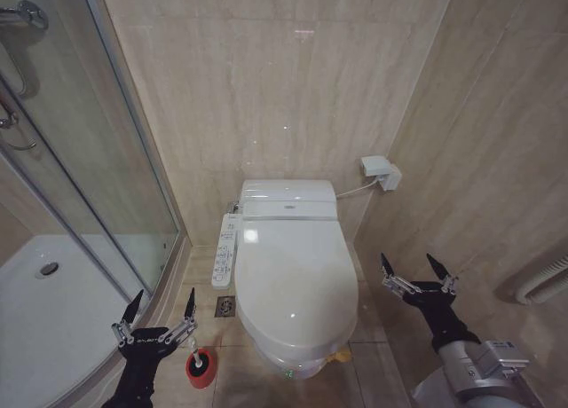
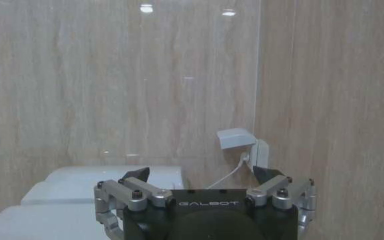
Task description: Open the toilet lid, clean the toilet bowl with a toilet brush, close the toilet lid, and flush.
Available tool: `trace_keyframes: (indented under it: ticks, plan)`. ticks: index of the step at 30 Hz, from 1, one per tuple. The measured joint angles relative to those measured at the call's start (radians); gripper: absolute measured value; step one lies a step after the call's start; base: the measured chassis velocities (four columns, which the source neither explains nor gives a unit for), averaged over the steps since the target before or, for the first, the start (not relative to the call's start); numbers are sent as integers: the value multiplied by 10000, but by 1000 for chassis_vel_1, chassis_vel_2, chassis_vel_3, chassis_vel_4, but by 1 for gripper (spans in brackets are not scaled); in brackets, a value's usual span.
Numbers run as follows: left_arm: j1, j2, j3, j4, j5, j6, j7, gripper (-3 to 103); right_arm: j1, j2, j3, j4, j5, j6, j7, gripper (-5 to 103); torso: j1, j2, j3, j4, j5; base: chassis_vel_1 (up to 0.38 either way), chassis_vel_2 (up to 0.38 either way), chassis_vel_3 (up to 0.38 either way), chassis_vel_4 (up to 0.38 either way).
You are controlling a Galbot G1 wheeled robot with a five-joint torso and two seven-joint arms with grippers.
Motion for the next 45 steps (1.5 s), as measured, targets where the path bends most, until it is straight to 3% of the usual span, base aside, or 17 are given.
trace_keyframes:
  ticks: [12,16,19,20,23,24,27,29,30,32,38,39,41,43,44,45]
  plan:
    - [0,0,0,0,0,0,0,100,1,-1,0,-1,1,0,0,100,0,0,0,0,0,0,0,0,0]
    - [-95,-4,-158,-52,-144,247,124,100,1,-1,0,-1,1,0,0,100,0,0,0,1,0,0,0,0,0]
    - [-456,-26,-753,-312,-691,1190,586,100,1,-1,0,-1,2,0,0,100,0,0,0,0,0,0,0,0,0]
    - [-456,-26,-753,-312,-691,1190,586,100,1,-1,0,-1,2,0,0,100,0,0,0,0,0,0,0,0,0]
    - [-879,-51,-1429,-557,-1325,2280,1123,100,1,-1,0,-1,4,0,0,100,0,0,0,-1,0,0,0,0,0]
    - [-879,-51,-1429,-557,-1325,2280,1123,100,1,-1,0,-1,4,0,0,100,0,0,0,-1,0,0,0,0,0]
    - [-1317,-80,-2150,-573,-1997,3439,1692,100,1,-1,1,-2,6,0,-1,100,0,0,0,0,0,0,0,0,0]
    - [-1423,-87,-2324,-573,-2155,3709,1823,100,1,-1,1,-1,7,0,-1,100,0,0,0,1,-1,0,0,0,0]
    - [-1623,-99,-2655,-577,-2463,4241,2083,100,1,-1,1,-2,7,0,-1,100,0,0,0,-1,-1,0,0,0,0]
    - [-1756,-106,-2860,-590,-2660,4580,2251,103,1,-1,0,-2,9,0,0,100,0,0,0,-1,-2,0,0,0,0]
    - [-1785,-111,-2905,-595,-2706,4653,2290,103,2,-1,1,-2,9,0,-1,100,0,0,0,0,-1,0,0,0,0]
    - [-1827,-94,-2932,-551,-2724,4637,2320,99,2,-1,1,-2,9,0,0,100,0,0,0,2,0,0,0,0,0]
    - [-2029,60,-2994,-100,-2741,4248,2404,99,2,-1,1,-2,9,0,-1,100,0,0,0,3,1,0,0,0,0]
    - [-2373,349,-3066,698,-2747,3475,2534,99,1,-1,1,-2,9,0,-1,100,0,0,0,-2,-2,0,0,0,0]
    - [-2373,349,-3066,698,-2747,3475,2534,99,1,-1,1,-2,9,0,-1,100,0,0,0,-2,-2,0,0,0,0]
    - [-2586,532,-3113,1209,-2748,2975,2613,99,1,-2,1,-2,10,0,-1,100,0,0,0,-2,-1,0,0,0,0]
